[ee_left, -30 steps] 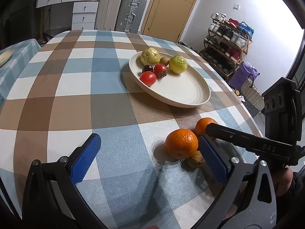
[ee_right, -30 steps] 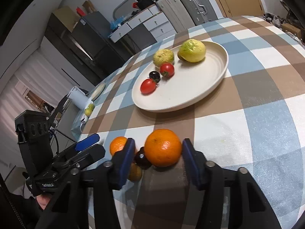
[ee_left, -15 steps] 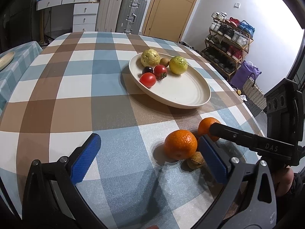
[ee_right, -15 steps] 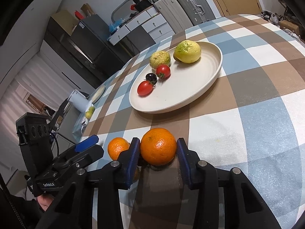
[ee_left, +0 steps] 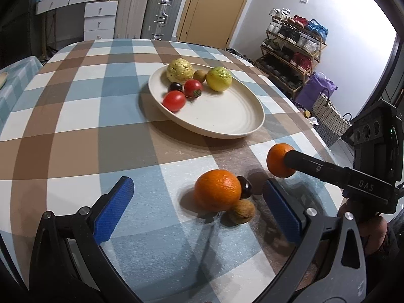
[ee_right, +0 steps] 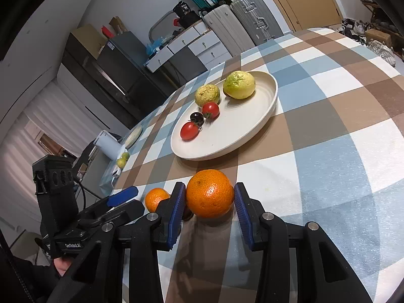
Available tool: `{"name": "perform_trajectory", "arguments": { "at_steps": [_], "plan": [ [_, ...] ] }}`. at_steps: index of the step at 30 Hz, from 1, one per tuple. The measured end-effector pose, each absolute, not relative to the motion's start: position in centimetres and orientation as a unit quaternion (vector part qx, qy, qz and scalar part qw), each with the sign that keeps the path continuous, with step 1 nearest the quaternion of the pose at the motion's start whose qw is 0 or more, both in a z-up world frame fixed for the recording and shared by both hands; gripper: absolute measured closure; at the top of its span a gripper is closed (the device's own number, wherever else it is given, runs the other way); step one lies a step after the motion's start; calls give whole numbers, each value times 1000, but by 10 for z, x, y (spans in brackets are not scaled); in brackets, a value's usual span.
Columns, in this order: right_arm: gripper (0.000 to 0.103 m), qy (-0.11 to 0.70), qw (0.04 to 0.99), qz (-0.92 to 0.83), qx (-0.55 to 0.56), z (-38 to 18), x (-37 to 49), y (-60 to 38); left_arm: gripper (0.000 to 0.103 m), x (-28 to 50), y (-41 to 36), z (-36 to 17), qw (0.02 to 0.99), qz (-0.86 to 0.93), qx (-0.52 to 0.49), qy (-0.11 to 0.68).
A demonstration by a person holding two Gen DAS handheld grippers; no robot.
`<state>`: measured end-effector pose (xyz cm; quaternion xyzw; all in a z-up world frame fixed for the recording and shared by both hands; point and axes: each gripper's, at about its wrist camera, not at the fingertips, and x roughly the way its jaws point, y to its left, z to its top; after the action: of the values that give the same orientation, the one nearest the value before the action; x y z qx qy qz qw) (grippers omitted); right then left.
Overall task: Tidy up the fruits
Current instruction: 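Grasp the smaller orange with the left tool while the right tool holds the large orange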
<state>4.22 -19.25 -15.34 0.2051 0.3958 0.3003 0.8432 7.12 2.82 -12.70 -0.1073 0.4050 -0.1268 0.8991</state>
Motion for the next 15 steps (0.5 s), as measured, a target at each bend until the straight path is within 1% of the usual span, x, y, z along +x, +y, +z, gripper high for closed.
{"name": "perform_trajectory", "arguments": {
  "at_steps": [1, 3, 4, 6, 7, 9, 10, 12, 14, 15],
  "plan": [
    [63, 394, 843, 301, 206, -153, 41, -194, 3, 72, 28, -128, 897, -133, -111, 406],
    [63, 391, 844, 304, 207, -152, 40, -196, 13, 74, 27, -128, 894, -144, -118, 408],
    [63, 390, 844, 305, 208, -152, 39, -197, 15, 74, 26, -129, 893, -148, -118, 409],
    [63, 389, 843, 306, 209, -152, 39, -198, 26, 76, 25, -129, 891, -155, -117, 411],
    [63, 389, 843, 307, 210, -152, 40, -198, 29, 76, 23, -130, 889, -162, -118, 413],
    [63, 389, 842, 308, 212, -152, 39, -198, 40, 77, 22, -131, 885, -170, -119, 417],
    [63, 389, 842, 309, 212, -153, 39, -199, 44, 78, 21, -132, 882, -176, -121, 421],
    [63, 389, 841, 310, 212, -153, 38, -199, 55, 79, 20, -135, 877, -183, -125, 427],
    [63, 389, 841, 310, 213, -153, 38, -199, 62, 79, 21, -137, 875, -185, -127, 429],
    [63, 389, 841, 310, 213, -153, 38, -199, 64, 79, 22, -138, 875, -185, -129, 428]
  ]
}}
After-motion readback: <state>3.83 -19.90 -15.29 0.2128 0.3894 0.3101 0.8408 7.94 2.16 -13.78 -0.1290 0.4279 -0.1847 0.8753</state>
